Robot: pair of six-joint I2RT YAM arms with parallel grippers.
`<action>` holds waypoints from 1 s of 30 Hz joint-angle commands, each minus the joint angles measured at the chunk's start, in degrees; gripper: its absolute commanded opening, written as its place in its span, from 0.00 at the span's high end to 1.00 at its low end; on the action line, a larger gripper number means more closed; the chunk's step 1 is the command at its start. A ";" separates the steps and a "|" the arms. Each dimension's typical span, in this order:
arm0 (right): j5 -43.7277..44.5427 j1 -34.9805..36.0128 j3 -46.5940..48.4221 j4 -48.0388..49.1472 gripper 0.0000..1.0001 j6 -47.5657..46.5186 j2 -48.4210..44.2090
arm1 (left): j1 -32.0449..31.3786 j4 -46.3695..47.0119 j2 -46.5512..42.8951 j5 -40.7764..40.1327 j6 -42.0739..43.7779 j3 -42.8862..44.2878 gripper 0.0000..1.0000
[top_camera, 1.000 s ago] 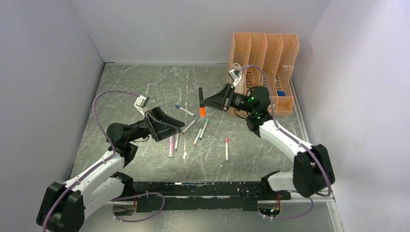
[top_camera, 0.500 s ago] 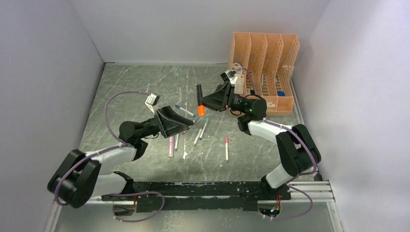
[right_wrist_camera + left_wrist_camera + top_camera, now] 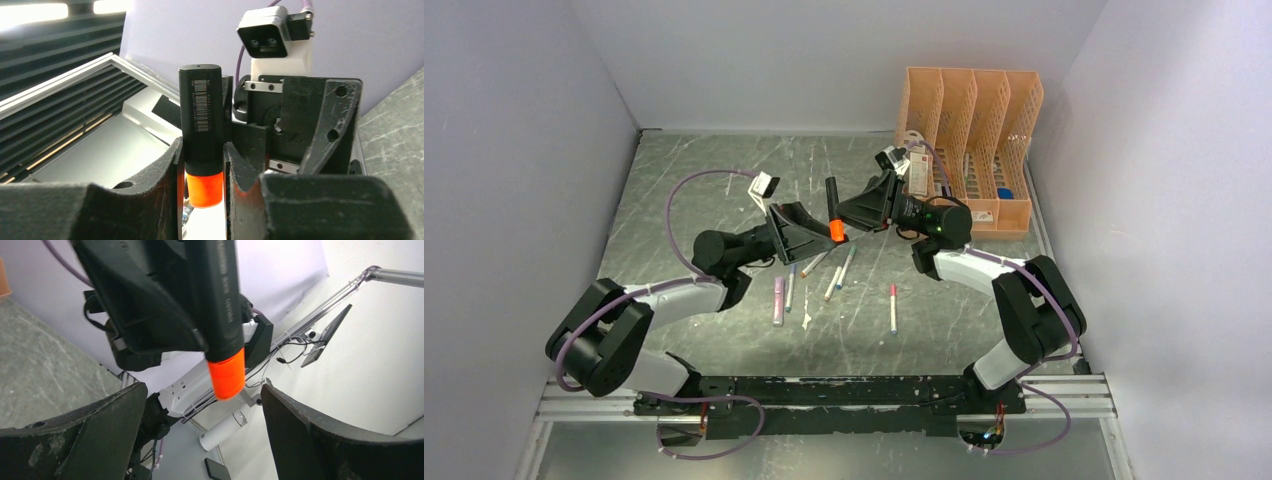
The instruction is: Open the pen caps
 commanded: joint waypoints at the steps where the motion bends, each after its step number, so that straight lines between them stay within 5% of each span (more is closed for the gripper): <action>1: 0.90 0.18 0.36 17.67 0.96 -0.01 0.28 | -2.18 21.65 0.27 -0.35 -1.30 3.58 0.01; 20: 1.26 1.65 -1.35 17.65 0.97 -0.13 -1.97 | -3.94 21.65 2.40 -2.60 -1.80 7.17 0.24; 23: 1.39 1.67 -1.95 17.69 0.97 -0.28 -2.20 | -4.00 21.65 2.63 -2.45 -2.21 7.38 0.36; 27: 1.61 1.75 -2.53 17.70 0.97 -0.53 -2.21 | -3.99 21.65 2.78 -2.44 -2.66 7.08 0.70; 30: 1.49 1.75 -2.52 17.69 0.94 -0.54 -2.09 | -4.04 21.65 3.00 -2.49 -3.25 6.57 0.84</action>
